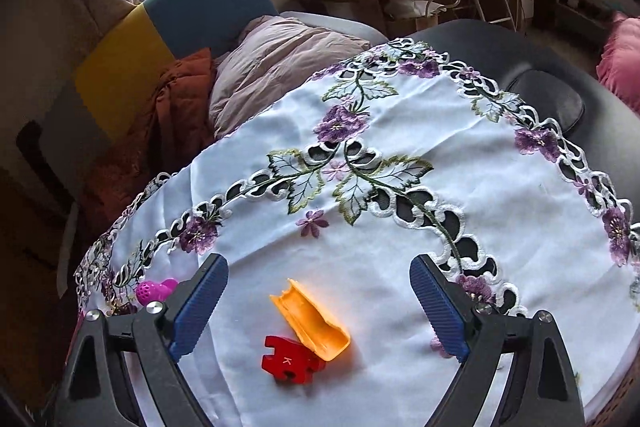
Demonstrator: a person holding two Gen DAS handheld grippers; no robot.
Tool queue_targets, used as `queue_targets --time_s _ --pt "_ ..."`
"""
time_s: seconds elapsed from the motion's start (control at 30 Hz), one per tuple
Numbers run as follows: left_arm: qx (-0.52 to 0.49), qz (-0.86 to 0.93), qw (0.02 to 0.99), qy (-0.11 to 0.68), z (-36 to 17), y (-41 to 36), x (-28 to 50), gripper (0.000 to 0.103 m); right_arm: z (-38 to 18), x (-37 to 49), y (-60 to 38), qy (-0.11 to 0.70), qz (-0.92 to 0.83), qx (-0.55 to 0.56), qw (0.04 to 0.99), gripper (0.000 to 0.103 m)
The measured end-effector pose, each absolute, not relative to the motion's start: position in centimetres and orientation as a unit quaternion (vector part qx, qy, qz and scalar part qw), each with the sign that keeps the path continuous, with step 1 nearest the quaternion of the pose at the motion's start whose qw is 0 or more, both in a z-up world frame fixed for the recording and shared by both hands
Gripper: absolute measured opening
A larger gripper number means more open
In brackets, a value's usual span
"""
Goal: Organize rigid objects
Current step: 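Move the right tool toward the orange clip while the left tool approaches the brown stand, then grasp the brown pegged stand with the left tool while the right tool grasps the orange clip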
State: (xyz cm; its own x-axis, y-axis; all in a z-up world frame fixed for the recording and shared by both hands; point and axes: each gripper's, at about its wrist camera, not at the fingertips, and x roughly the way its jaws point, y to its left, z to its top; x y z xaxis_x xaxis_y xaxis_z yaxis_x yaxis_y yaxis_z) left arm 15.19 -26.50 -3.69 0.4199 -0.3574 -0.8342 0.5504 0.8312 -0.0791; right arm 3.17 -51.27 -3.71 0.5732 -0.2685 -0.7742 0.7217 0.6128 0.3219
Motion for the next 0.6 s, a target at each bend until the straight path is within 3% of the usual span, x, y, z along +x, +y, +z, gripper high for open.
queue_targets --time_s 0.03,0.3,0.37,0.4,0.6 --pt "0.105 -0.274 0.833 0.469 -4.1 -27.1 15.9 0.083 -3.7 3.2 -51.2 0.352 -0.298 0.322 0.827 0.093" --pt "0.099 -0.251 0.826 0.494 -6.9 -29.3 20.1 0.083 -3.9 3.5 -51.4 0.354 -0.287 0.329 0.827 0.093" --pt "0.086 -0.256 0.823 0.500 -7.5 -29.5 20.7 0.073 -3.9 3.5 -51.4 0.353 -0.287 0.329 0.827 0.093" --pt "0.087 -0.249 0.823 0.503 -7.8 -29.6 20.8 0.057 -3.8 3.4 -51.5 0.349 -0.290 0.330 0.828 0.093" --pt "0.082 -0.276 0.813 0.506 -8.4 -29.0 19.0 0.055 -3.9 2.6 -52.6 0.333 -0.304 0.355 0.819 0.093"
